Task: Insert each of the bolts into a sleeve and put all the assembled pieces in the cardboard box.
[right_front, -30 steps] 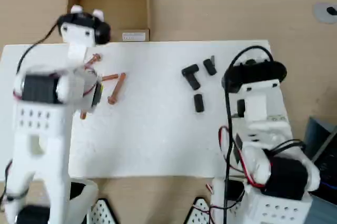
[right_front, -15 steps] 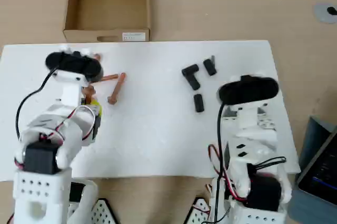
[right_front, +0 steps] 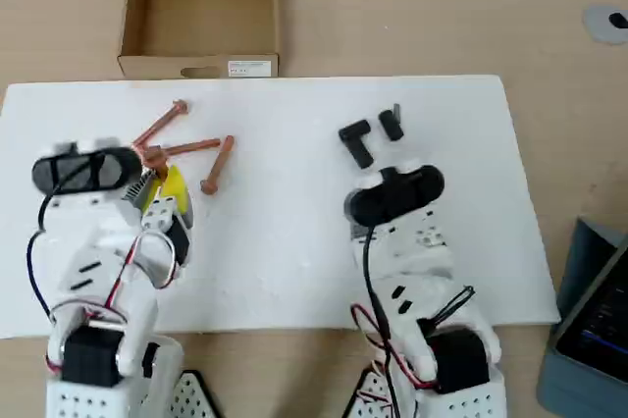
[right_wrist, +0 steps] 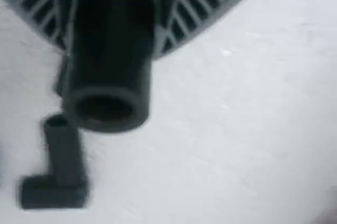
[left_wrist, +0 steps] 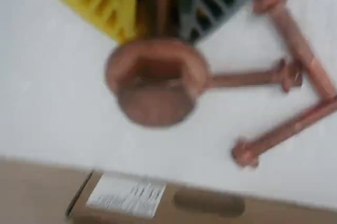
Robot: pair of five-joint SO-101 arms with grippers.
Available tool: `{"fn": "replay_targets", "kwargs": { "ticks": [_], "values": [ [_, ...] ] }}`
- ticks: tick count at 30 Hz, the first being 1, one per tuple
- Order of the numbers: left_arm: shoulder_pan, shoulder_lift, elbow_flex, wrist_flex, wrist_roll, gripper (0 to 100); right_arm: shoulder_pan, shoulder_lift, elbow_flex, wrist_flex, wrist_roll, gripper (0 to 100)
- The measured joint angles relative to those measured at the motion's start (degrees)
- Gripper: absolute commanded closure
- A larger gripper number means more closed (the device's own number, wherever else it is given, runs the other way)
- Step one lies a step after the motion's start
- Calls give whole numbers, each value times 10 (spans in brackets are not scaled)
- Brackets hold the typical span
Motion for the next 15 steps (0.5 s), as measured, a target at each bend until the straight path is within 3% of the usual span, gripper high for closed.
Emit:
{"fn": "replay_targets", "kwargs": {
  "ticks": [9,15],
  "values": [
    [5,-60,14,-5,81,998,-154,0,11,-18,0,989],
    [83,-60,6,-5,103,998,-235,0,35,-81,0,989]
  ]
}}
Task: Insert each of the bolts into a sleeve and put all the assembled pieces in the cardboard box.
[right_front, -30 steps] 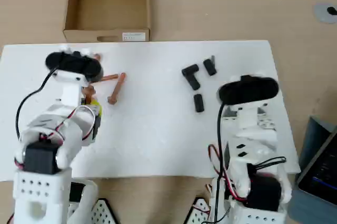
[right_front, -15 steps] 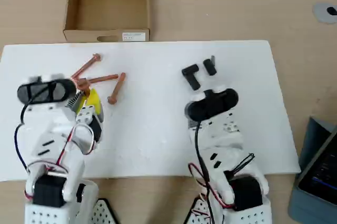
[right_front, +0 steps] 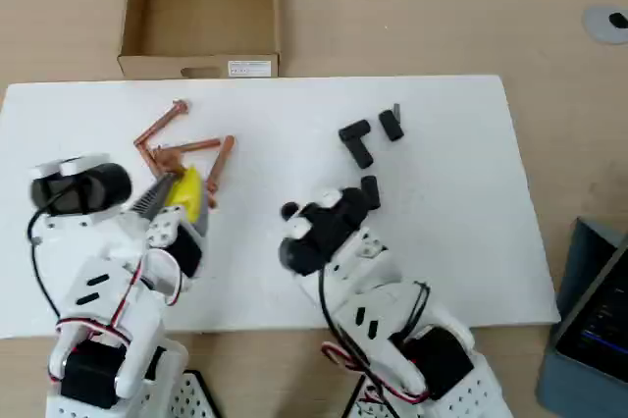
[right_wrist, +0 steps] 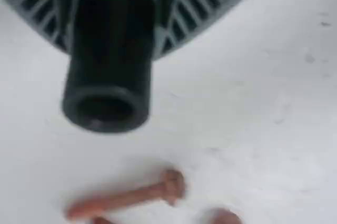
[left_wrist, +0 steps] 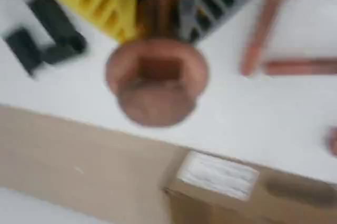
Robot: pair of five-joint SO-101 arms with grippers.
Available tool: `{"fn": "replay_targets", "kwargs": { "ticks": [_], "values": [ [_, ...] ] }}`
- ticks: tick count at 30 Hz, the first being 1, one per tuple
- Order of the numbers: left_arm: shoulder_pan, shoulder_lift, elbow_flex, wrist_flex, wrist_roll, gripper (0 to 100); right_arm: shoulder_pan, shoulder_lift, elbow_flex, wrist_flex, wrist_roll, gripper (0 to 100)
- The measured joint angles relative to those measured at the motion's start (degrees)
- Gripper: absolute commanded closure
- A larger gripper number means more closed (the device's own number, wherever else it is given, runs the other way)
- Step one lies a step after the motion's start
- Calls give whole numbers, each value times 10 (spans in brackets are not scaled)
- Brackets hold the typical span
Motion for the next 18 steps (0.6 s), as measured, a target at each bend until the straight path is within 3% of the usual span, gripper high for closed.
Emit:
{"fn": "replay_targets", "kwargs": {
  "ticks": [8,18],
  "values": [
    [68,0,0,-36,70,998,-61,0,15,-28,0,989],
    [137,0,-8,-58,105,998,-62,0,25,-29,0,989]
  ]
}}
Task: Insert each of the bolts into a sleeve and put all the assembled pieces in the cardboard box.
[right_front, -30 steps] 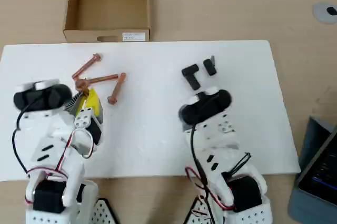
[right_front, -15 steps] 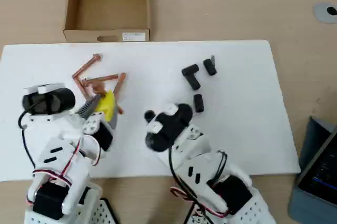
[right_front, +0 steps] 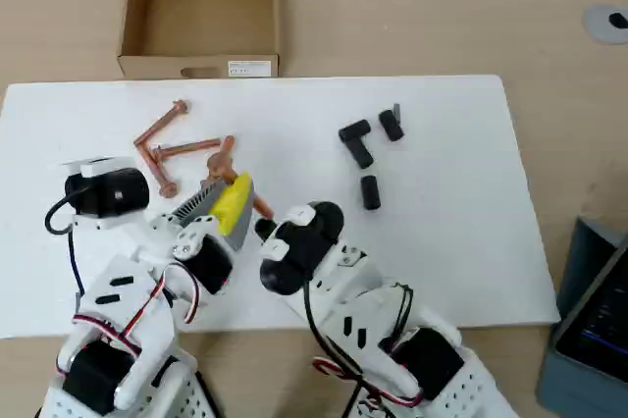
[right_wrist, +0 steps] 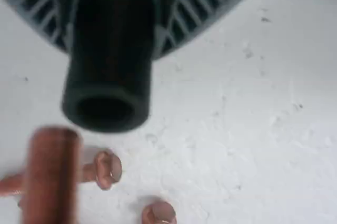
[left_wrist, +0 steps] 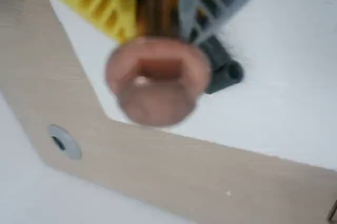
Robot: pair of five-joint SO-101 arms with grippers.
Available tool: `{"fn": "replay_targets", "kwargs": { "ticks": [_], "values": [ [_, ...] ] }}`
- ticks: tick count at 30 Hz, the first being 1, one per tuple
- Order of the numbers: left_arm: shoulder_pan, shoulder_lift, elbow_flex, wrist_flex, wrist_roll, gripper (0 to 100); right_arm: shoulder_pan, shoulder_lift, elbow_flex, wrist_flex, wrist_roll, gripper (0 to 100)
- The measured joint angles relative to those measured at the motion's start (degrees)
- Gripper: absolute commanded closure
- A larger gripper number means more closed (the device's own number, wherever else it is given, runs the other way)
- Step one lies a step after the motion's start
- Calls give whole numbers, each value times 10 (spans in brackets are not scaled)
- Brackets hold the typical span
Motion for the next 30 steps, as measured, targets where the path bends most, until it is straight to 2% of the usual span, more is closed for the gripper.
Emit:
{"fn": "replay_targets", "kwargs": {
  "ticks": [16,30],
  "values": [
    [1,0,-11,40,-23,998,0,0,0,-18,0,989],
    [4,-1,2,40,-23,998,0,0,1,-34,0,989]
  ]
}}
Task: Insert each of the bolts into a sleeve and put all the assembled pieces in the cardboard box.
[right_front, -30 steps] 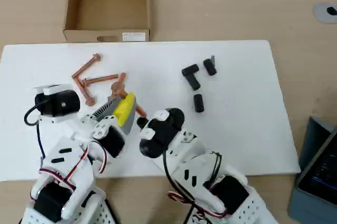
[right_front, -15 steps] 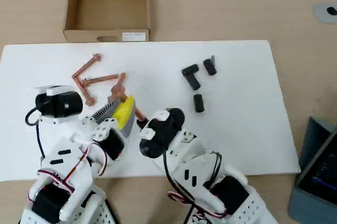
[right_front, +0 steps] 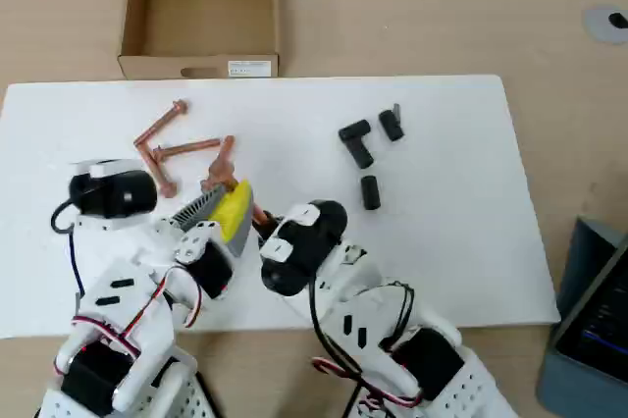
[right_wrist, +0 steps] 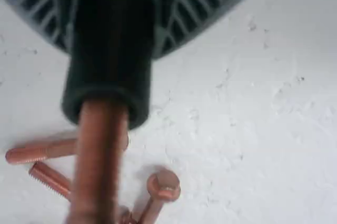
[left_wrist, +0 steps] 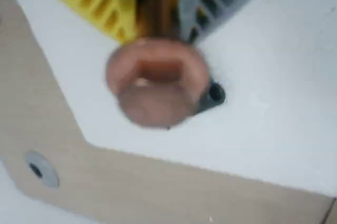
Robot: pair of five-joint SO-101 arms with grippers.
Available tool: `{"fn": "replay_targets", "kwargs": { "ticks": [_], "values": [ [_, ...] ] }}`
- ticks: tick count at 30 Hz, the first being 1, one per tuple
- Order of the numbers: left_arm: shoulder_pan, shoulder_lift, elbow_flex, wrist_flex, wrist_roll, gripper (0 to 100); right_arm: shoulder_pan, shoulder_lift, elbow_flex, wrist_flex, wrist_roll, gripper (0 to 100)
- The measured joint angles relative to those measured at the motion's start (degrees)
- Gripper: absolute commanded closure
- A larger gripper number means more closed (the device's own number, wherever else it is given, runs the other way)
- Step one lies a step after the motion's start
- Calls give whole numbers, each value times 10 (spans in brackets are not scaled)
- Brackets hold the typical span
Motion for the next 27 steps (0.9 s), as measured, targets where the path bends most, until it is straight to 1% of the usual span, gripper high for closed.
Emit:
{"fn": "replay_targets", "kwargs": {
  "ticks": [3,5,9,12,18,20,24,25,27],
  "values": [
    [11,-4,11,3,-13,998,0,0,0,0,0,989],
    [28,-5,11,22,-33,998,0,1,1,1,0,989],
    [55,-2,13,60,-40,998,-1,0,0,0,0,989],
    [56,-3,13,74,-41,998,-3,0,0,0,0,989],
    [56,-4,13,76,-41,991,-3,0,0,0,0,989],
    [56,-4,13,76,-41,958,-3,0,0,0,0,989],
    [50,-4,13,76,-41,837,-3,0,0,0,0,989],
    [43,-4,13,76,-41,819,0,0,0,0,0,989],
    [29,-1,14,78,-55,816,0,0,0,0,0,989]
  ]
}}
